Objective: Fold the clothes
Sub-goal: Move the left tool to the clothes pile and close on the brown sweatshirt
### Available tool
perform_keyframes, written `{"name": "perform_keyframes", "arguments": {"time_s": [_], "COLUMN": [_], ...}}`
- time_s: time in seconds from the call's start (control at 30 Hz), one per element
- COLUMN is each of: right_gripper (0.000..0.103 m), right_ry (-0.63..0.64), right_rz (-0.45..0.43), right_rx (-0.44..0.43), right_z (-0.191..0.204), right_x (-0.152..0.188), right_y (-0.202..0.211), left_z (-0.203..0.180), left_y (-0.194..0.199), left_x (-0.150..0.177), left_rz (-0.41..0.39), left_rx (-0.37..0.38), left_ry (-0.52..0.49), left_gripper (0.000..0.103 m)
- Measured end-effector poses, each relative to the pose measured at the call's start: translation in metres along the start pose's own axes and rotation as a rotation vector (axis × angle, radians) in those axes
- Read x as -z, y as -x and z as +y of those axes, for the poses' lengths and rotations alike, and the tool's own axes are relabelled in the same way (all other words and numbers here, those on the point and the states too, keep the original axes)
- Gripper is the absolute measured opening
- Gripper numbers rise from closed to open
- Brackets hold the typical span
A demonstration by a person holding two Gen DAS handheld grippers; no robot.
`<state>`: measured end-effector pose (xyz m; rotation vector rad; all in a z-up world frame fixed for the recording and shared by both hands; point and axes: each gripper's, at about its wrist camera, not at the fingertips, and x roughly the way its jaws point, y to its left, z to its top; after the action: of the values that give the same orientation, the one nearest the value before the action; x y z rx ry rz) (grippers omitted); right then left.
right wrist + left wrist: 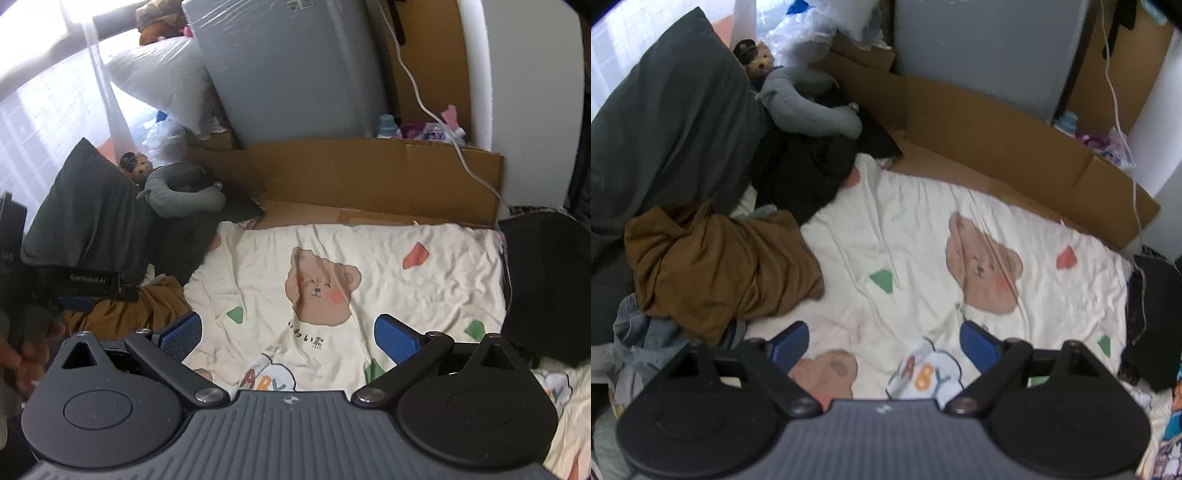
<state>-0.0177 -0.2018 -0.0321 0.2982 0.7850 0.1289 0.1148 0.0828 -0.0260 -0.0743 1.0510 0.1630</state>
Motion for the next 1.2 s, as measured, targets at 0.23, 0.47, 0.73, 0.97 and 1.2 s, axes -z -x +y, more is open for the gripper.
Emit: {"name": "perform_keyframes", "arguments": {"time_s": [0.23,0.47,0.73,0.97,1.2], "right_gripper": [0.102,0.102,0.092,0.091,0.091], "right_ry": [0.002,0.039,-0.051,-0.071,-0.122], "right_rz": [-0.002,-0.011,0.065,0.095,0.129], "right_rx": [-0.032,-0.061,-0.113,-0.106,-0.148], "right_z": [-0.014,-0.027,-0.044,-0.048,-0.049], "right_x": [0.003,0.018,0.040,0.047,0.052], "right_y": [-0.024,-0.048,-0.080,-0.090,-0.098], "left_z": [0.022,0.065,0.133,0.186,0.232], "left_y": [-0.028,-0.047,-0.065,-0.091,-0.104], "left_x": [-0.016,-0.030,-0.046,-0.042,-0.032], "left_rz": [0.019,0.002,-0.112,-0.090,-0.103], "left_rx": [-0.005,-0.077,-0.180,-0.197,-0.189], "left_ry": [0.079,0.189,0.338,0.483,0.555], "left_gripper": [0.089,0.087,0.087,0.087,0.087]}}
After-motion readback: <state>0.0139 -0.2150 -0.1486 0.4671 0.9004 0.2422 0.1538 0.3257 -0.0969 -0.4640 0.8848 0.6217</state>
